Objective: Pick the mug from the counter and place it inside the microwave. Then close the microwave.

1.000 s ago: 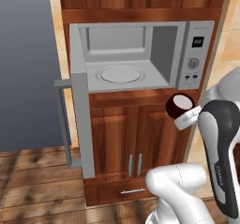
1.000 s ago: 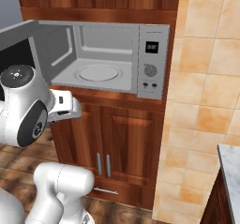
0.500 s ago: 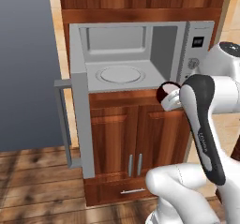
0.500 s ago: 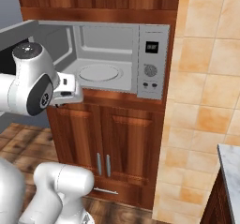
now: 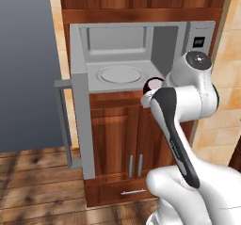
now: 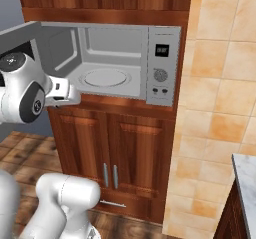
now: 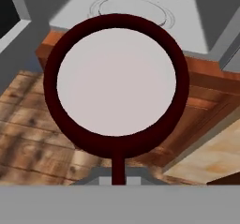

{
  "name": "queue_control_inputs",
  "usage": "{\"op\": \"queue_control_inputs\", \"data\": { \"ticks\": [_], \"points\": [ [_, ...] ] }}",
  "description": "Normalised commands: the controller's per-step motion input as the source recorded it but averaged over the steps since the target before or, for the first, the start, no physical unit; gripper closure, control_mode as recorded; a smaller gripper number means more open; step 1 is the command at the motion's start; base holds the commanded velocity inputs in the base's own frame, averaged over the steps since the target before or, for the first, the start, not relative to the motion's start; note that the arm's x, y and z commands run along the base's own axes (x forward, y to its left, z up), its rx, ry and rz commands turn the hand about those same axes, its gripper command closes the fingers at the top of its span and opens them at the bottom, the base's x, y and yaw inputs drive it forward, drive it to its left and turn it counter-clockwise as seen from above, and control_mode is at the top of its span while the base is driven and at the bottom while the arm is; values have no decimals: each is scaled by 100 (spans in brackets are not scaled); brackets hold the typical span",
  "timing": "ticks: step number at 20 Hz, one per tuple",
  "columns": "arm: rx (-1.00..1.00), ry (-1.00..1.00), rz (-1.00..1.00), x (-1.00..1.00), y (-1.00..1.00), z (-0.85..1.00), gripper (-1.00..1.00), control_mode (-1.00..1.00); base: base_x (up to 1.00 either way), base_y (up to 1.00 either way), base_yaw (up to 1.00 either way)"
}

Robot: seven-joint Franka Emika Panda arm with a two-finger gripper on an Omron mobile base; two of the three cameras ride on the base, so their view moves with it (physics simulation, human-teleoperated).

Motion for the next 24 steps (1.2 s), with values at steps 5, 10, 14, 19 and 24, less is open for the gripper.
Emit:
{"op": "queue_control_inputs", "data": {
  "ticks": [5,10,14,19,24],
  "points": [
    [7,-2,-3,9,8,9,100,-100,0,0,0],
    [20,0,0,0,-5,2,100,-100,0,0,0],
    [15,0,0,0,-6,2,100,-100,0,0,0],
    [-1,0,0,16,0,1,100,-100,0,0,0],
    [-7,0,0,22,0,5,100,-100,0,0,0]
  ]
}}
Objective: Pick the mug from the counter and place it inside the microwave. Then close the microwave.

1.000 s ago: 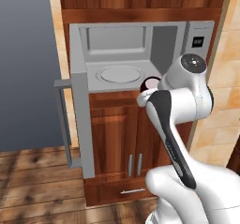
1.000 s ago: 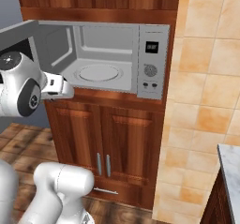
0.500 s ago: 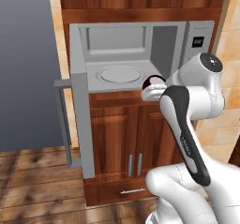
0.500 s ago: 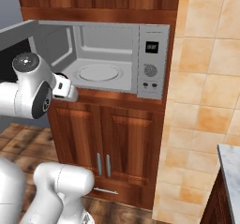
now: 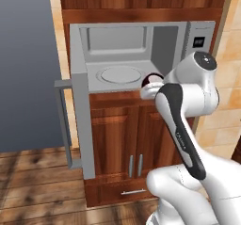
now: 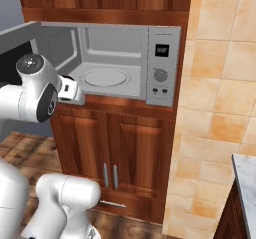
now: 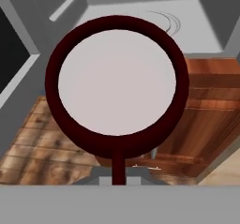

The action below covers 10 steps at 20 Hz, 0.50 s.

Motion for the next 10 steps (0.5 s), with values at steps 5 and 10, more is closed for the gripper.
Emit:
{"op": "queue_control_inputs", "data": {
  "ticks": [5,10],
  "points": [
    [-4,0,0,29,0,8,100,-100,0,0,0],
    [0,0,0,38,-1,6,100,-100,0,0,0]
  ]
}}
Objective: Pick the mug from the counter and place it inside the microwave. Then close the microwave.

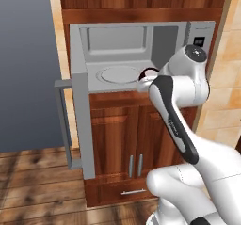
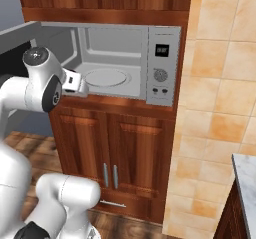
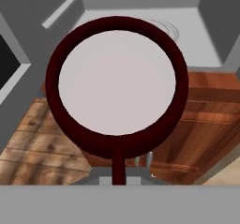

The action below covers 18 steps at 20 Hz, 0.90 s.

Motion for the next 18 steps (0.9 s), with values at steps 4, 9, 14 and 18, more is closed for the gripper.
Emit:
{"op": "queue_control_inputs", "data": {
  "ticks": [4,9,14,18],
  "points": [
    [0,0,0,50,0,0,100,-100,0,0,0],
    [0,1,0,42,0,0,100,-100,0,0,0],
    [0,0,0,34,0,0,100,-100,0,0,0],
    [0,0,0,31,0,0,100,-100,0,0,0]
  ]
}}
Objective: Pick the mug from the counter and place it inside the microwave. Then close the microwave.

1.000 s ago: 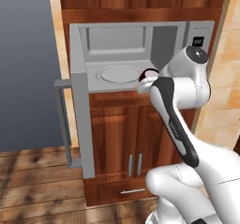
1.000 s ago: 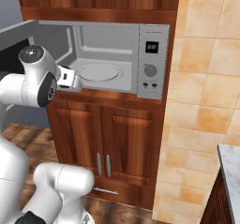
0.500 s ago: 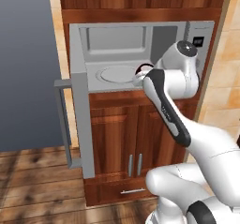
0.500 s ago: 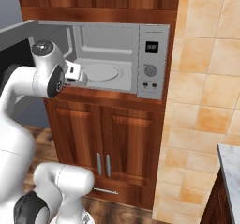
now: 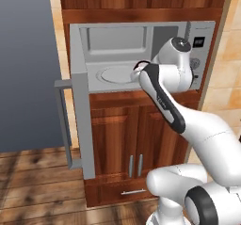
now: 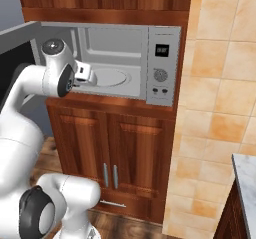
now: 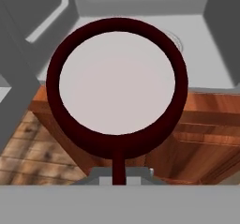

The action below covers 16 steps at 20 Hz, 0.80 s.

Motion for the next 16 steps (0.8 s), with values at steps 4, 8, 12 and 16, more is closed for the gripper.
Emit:
{"op": "queue_control_inputs", "data": {
  "ticks": [4,8,12,16],
  "points": [
    [0,0,0,17,0,-8,100,-100,0,0,0],
    [0,0,0,16,0,-26,100,-100,0,0,0],
    [0,0,0,26,0,-12,100,-100,0,0,0],
    [-1,0,0,25,0,-1,100,-100,0,0,0]
  ]
}}
